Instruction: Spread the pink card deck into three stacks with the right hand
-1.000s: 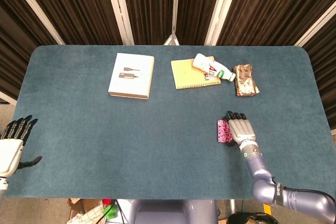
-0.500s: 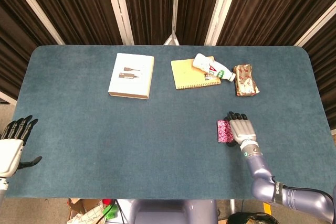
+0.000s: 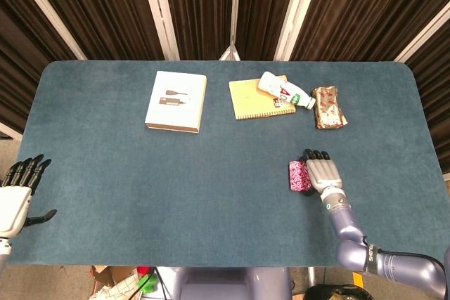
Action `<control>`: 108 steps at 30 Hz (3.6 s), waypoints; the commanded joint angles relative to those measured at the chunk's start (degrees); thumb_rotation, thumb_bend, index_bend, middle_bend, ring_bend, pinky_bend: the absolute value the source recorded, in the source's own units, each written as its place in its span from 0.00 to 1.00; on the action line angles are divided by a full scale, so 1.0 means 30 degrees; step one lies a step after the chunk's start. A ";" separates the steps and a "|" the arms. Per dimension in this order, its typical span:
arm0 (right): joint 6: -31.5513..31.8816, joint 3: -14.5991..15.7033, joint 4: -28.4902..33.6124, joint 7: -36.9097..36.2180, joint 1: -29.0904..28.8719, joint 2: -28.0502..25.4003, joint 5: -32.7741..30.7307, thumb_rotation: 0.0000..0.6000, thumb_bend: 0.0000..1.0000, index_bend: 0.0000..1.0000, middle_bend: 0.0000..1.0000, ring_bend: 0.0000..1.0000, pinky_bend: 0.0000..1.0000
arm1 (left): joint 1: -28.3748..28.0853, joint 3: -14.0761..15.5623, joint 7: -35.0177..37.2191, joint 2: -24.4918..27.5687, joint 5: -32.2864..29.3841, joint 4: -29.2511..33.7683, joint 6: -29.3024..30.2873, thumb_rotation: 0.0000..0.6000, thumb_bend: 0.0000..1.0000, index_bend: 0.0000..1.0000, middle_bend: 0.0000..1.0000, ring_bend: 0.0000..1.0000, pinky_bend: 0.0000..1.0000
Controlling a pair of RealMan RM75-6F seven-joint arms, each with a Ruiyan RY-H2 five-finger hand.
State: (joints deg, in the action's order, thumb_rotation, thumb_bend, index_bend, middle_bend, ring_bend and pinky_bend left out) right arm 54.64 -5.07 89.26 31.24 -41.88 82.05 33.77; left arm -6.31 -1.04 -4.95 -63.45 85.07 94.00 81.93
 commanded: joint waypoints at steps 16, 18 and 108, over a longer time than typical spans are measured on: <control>-0.0614 -0.0450 -0.0668 -0.1337 0.0478 -0.1854 -0.0497 1.00 0.24 0.52 0.12 0.00 0.00 | 0.0017 -0.0053 -0.0122 -0.0050 -0.0100 0.0037 0.0048 1.00 0.02 0.00 0.00 0.00 0.00; -0.1108 -0.0181 -0.1362 -0.1429 0.0620 -0.1746 -0.0962 1.00 0.24 0.52 0.12 0.00 0.00 | 0.0002 -0.0057 -0.0139 -0.0059 -0.0128 0.0082 0.0007 1.00 0.02 0.00 0.00 0.00 0.00; -0.1148 -0.0096 -0.1694 -0.1663 0.0259 -0.1479 -0.0590 1.00 0.33 0.55 0.13 0.00 0.00 | 0.0026 -0.0067 -0.0048 0.0054 -0.0200 0.0117 0.0007 1.00 0.02 0.00 0.00 0.00 0.00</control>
State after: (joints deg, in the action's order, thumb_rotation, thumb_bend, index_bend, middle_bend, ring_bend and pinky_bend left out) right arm 50.94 -5.19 83.81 26.48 -41.30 78.04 31.59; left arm -6.24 -1.24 -5.10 -63.28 84.47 94.35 81.95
